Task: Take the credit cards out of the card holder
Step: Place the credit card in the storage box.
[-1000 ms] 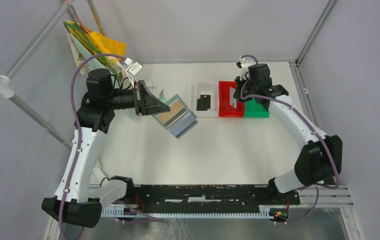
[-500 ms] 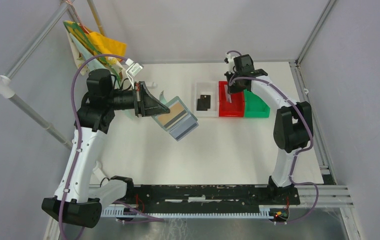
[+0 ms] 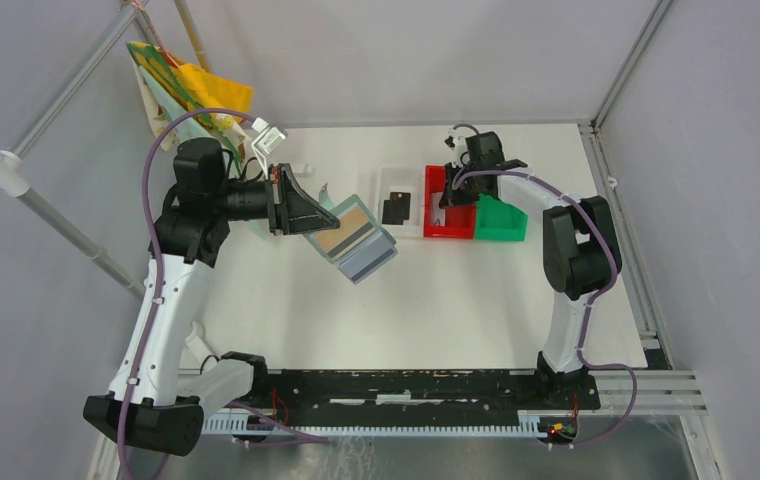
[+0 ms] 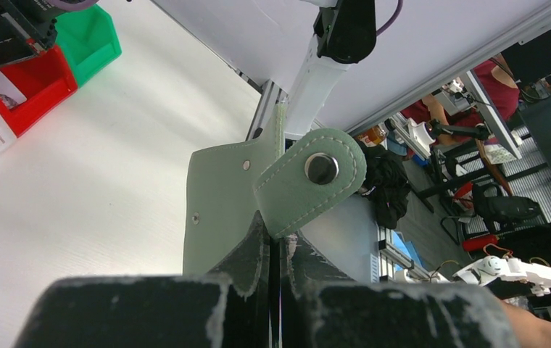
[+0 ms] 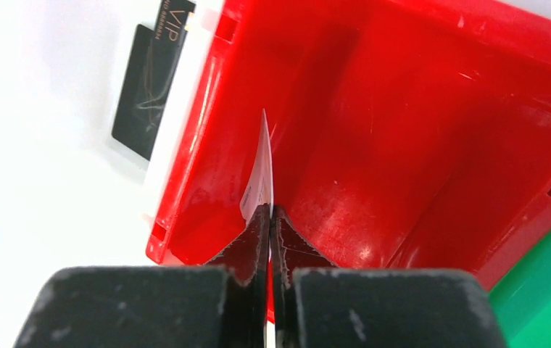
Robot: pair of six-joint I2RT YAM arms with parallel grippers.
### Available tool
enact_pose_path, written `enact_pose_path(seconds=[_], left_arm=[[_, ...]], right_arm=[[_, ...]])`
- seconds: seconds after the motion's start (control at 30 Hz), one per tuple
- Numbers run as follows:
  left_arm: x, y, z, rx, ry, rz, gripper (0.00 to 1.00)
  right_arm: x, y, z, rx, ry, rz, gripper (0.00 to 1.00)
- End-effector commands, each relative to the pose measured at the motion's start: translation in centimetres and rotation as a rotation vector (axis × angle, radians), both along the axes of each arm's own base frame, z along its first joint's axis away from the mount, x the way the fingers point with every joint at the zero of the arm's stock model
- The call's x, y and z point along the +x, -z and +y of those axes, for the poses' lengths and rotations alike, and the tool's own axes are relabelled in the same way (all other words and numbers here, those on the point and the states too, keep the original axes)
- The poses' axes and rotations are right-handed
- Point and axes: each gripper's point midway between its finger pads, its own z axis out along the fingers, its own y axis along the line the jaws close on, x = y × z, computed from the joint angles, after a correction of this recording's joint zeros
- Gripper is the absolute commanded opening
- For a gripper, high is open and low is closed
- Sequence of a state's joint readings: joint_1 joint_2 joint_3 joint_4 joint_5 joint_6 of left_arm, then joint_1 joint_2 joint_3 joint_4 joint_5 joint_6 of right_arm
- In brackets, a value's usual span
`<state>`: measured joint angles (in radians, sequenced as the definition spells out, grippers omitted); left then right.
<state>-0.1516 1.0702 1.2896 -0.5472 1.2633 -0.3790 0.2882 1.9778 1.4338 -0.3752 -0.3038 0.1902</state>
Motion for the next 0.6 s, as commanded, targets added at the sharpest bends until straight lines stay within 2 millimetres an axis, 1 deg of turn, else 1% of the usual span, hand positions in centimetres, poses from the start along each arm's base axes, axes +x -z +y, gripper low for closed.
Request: enact_pose_path(seconds=[0.0,0.03,0.07,0.17,0.23,0.3,0.33,0.37,0.43,0.5,0.53,0.57], left_arm=[[-1.4,-2.1,0.1,-0.024,0.049,-0.112,0.02],[-1.4,-2.0,0.1,-0.024,0.049,-0.11,0.02],[-1.4,-2.0,0.1,-0.024,0.049,-0.108,0.02],[-1.4,-1.9,0.1,-0.023,0.05,-0.111,0.02],[-1.4,-1.9,0.1,-0.022,0.05,-0.115,0.02],[-1.4,-1.9,0.1,-0.022,0.05,-0.113,0.02],[-1.4,-2.0,0.2,-0.022,0.049,-0.114,0.02],[-1.4,-1.9,0.2,-0.023,0.05,-0.111,0.02],[-1.6,-2.0,0.1,-0.026,0.06,-0.111,0.02],[-1.6,-2.0,0.2,-0.026,0.06,-0.115,0.02],[-1.6,-2.0,0.1,-0.026,0.061,-0.115,0.02],[-1.6,-1.9,0.2,-0.025,0.059,-0.114,0.02]], right_arm=[[1.0,-2.0,1.5,0.07,-0.008,-0.072,0.0],[1.2,-2.2,1.2,0.056,0.004,-0.086,0.0],[1.3,-2.5,1.0,0.049,0.011,-0.098,0.05],[1.7,-3.4,0.0,0.009,0.043,-0.131,0.26],[1.9,-4.4,-0.6,-0.019,0.072,-0.168,0.37],[2.3,-6.0,-1.4,-0.049,0.103,-0.22,0.49],[2.4,-7.1,-1.8,-0.062,0.121,-0.249,0.54],[2.5,-8.0,-2.0,-0.069,0.126,-0.274,0.58],[2.5,-10.4,-2.4,-0.078,0.141,-0.334,0.66],[2.2,-12.9,-2.2,-0.07,0.136,-0.393,0.67],[1.9,-14.3,-1.8,-0.054,0.128,-0.422,0.67],[1.3,-16.1,-1.1,-0.025,0.109,-0.457,0.68]])
